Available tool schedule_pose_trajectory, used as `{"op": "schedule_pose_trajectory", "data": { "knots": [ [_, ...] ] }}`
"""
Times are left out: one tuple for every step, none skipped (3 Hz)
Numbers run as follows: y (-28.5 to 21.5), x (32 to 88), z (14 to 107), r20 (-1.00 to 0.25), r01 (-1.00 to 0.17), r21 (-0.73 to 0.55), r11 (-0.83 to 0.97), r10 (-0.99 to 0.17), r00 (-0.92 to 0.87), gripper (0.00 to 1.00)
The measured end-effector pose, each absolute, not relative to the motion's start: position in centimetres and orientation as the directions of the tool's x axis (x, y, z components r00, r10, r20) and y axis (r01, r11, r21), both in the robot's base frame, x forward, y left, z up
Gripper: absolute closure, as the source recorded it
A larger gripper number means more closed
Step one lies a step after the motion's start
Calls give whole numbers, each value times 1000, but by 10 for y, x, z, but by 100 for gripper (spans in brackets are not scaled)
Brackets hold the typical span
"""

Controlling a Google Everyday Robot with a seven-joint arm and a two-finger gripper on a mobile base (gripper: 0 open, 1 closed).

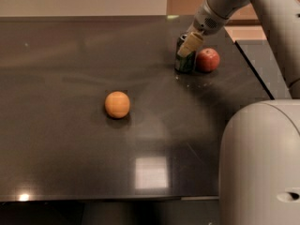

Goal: Move green can near apple

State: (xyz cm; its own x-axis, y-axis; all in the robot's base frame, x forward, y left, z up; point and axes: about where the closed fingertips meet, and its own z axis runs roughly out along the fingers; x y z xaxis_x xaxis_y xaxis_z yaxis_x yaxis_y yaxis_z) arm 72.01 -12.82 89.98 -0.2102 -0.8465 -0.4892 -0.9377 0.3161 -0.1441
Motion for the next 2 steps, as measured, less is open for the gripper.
{"op": "schedule_pose_trajectory", "data": {
  "knots": [
    [-126, 722, 897, -491, -938, -143, 316, -846, -209, 0],
    [-126, 722, 897, -491, -938, -143, 315, -846, -209, 0]
  ]
}}
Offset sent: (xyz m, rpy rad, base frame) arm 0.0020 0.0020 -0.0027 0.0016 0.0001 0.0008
